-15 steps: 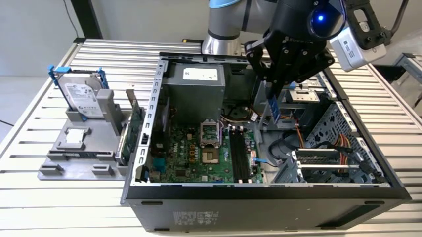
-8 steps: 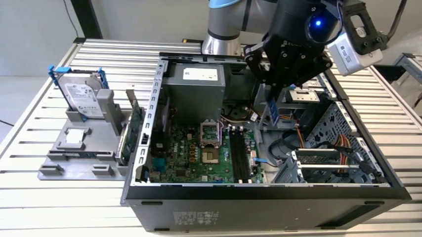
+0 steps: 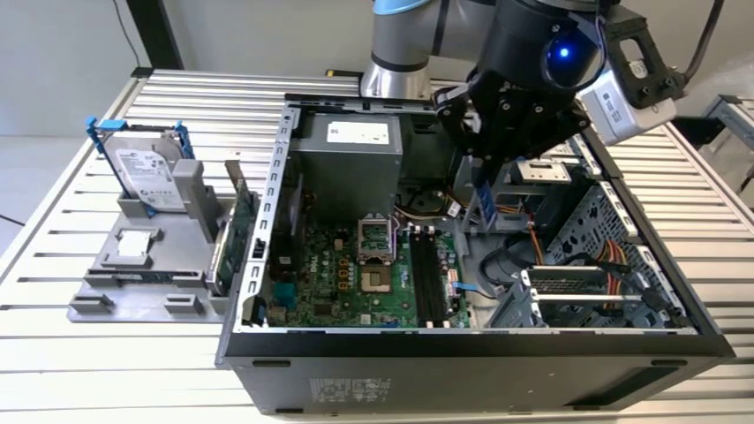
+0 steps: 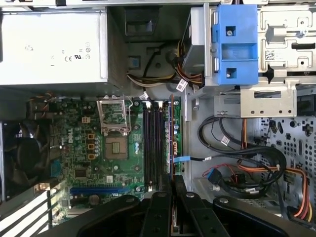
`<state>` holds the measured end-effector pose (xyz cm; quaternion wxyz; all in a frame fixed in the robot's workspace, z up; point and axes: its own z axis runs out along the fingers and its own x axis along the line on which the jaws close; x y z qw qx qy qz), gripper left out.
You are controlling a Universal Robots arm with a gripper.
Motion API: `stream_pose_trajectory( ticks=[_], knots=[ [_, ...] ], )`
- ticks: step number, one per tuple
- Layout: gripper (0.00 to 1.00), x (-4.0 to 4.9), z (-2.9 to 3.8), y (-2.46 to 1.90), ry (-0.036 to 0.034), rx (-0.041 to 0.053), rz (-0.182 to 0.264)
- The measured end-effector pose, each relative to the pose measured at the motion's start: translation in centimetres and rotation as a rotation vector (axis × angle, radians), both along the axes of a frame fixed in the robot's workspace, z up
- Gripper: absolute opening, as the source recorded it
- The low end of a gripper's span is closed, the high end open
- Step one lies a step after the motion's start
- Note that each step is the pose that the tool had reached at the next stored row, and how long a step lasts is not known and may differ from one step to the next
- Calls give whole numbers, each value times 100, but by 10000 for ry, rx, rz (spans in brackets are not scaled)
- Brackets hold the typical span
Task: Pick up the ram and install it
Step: 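Insert the ram into the slot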
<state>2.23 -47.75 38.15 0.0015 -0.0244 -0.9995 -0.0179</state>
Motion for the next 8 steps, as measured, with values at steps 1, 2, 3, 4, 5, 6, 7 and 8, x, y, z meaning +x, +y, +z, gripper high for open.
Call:
stream_pose_trajectory(
  ticks=[1, 2, 3, 4, 5, 6, 7, 8],
  knots=[
    [0, 1, -9, 0, 0, -1, -5],
    [0, 1, -18, 0, -1, -2, -11],
    [0, 2, -26, 0, -1, -3, -17],
    [0, 2, -33, 0, -1, -4, -25],
    [0, 2, -40, 0, -1, -4, -32],
    [0, 2, -47, 0, -1, -4, -41],
    [0, 2, -54, 0, 0, -4, -50],
    [0, 2, -61, 0, -1, -4, -61]
  ],
)
